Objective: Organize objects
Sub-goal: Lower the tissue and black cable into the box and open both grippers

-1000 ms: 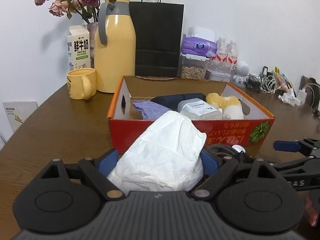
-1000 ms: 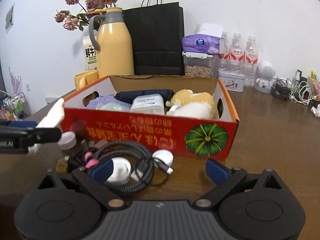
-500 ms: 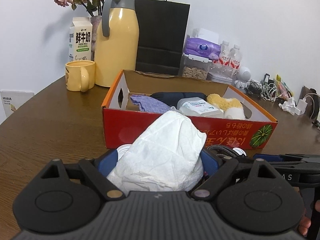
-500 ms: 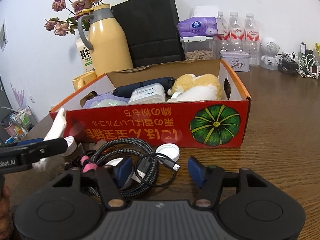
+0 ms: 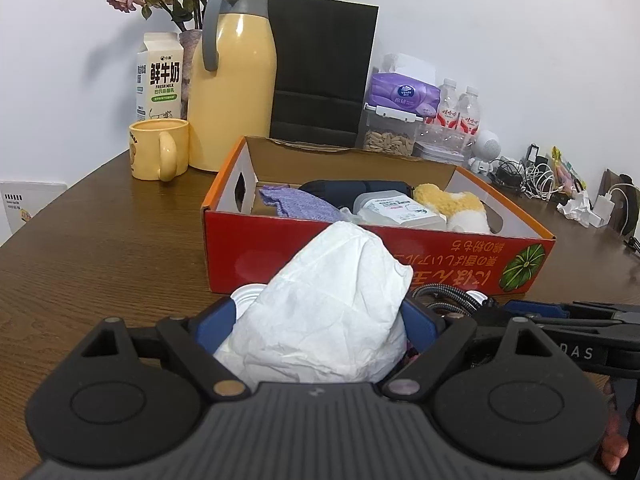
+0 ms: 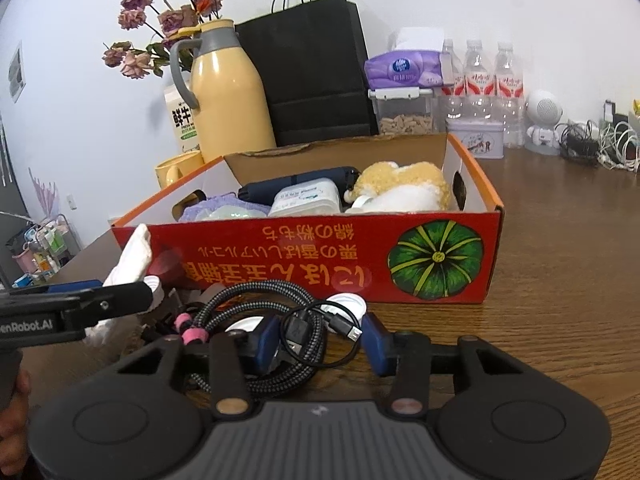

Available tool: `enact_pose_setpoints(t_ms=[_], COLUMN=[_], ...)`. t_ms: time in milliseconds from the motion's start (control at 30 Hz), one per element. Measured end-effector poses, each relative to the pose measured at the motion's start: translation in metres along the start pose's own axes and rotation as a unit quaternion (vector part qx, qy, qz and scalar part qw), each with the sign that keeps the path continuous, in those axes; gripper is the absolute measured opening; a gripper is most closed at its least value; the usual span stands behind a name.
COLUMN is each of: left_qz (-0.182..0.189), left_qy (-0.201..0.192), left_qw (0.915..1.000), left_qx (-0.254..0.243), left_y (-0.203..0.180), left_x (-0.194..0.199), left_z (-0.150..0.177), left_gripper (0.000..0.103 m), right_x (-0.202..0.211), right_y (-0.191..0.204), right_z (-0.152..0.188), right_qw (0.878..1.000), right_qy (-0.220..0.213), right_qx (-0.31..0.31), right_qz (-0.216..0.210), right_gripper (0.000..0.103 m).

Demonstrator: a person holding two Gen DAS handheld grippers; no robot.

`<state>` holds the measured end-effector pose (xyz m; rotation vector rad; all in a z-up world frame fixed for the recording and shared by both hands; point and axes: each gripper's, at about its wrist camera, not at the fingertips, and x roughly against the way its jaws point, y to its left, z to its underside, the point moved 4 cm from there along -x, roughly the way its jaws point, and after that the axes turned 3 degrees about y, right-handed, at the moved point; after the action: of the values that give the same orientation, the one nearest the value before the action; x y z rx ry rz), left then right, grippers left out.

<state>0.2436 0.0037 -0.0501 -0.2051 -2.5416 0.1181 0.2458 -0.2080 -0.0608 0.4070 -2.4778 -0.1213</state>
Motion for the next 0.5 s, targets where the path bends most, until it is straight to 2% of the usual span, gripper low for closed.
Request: enact_pose_setpoints(t_ms=[333,500], left_qz=[0.000,0.002], left_qy=[-0.013,-0.036], left_qw=[0.9999,0.9993], left_qx=[0.000,-0.008], left_y=[0.001,-0.004], left_x=[0.006,0.021], left_z=[-0.003,-0.016], left_gripper=[0.088,0.089], right_x=[0.020,0.033], right_y=[0.001,0.002], right_z=[-0.005,-0.018], right_qw=[0.999,0.997], right_qy=[-0.047,-0.071], right_qx=[0.008,0.015], right_qz=[0.007,0.003], right_gripper=[0.043,0.043])
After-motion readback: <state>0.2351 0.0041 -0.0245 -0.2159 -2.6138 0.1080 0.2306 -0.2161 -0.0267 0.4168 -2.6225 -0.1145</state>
